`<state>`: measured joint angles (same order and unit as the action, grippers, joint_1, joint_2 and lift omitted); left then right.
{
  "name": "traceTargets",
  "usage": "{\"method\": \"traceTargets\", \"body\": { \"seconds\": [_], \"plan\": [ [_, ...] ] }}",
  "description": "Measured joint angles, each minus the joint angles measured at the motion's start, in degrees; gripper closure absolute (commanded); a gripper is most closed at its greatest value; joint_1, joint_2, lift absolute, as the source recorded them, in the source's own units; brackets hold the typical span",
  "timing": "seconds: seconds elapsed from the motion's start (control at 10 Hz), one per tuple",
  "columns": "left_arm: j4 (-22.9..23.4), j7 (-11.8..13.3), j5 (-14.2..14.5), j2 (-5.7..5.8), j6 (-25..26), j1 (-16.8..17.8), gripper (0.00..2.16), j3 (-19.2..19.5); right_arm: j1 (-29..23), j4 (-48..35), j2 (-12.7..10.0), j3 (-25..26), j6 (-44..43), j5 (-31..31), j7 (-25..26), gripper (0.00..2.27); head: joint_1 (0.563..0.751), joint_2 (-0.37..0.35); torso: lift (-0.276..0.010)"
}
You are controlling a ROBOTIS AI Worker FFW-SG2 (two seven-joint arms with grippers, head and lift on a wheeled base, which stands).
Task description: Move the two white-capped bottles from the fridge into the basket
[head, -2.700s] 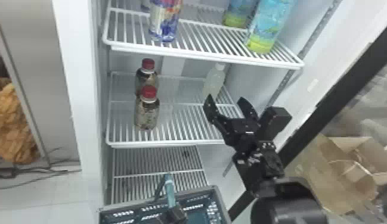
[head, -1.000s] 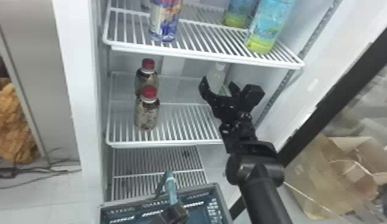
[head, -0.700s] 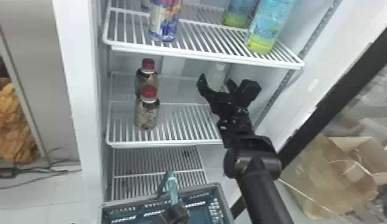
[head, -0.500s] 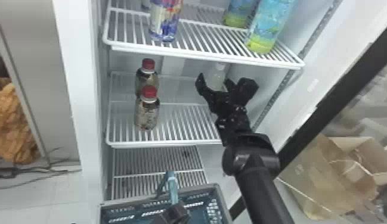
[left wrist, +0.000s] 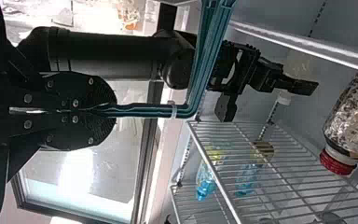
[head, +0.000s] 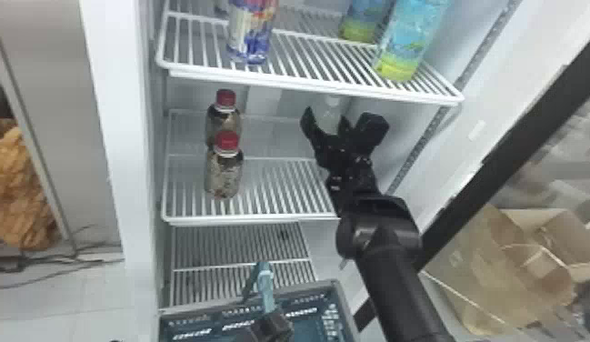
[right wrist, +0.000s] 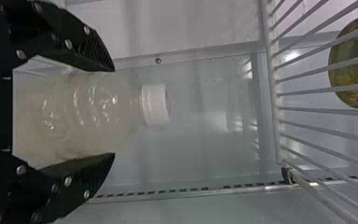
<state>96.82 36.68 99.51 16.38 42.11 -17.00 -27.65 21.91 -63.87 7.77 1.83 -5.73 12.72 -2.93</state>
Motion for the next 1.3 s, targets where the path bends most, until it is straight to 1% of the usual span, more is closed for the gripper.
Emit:
{"method": "traceTargets", "body": {
  "seconds": [0.3,0.6,0.9,1.3],
  "plan": [
    [0.0,-0.01,0.14,0.17,-0.08,-0.13,1.12,-0.07,-0.33,-0.59,0.37,-0.9,-0.02,0.3,-0.06,0.79,0.695,-0.35,-0.26],
    [0.0,0.03,0.33,0.32,-0.32,-0.19,1.12,-0.11,-3.8,-6.55,0.73,-0.56,0.02,0.6,-1.98,0.79,0.695,-0.35,-0.26],
    [0.0,0.06,0.45,0.23,-0.53,-0.5,1.12,0.11,-11.79,-19.94,0.93,1.94,4.54,0.35,-2.34,0.79,0.695,-0.35,-0.26],
    [0.0,0.15,0.46,0.08,-0.64,-0.8,1.12,0.41,-22.73,-34.58,0.82,3.68,9.25,0.95,-2.62,0.79,0.695,-0.35,-0.26]
  ]
}}
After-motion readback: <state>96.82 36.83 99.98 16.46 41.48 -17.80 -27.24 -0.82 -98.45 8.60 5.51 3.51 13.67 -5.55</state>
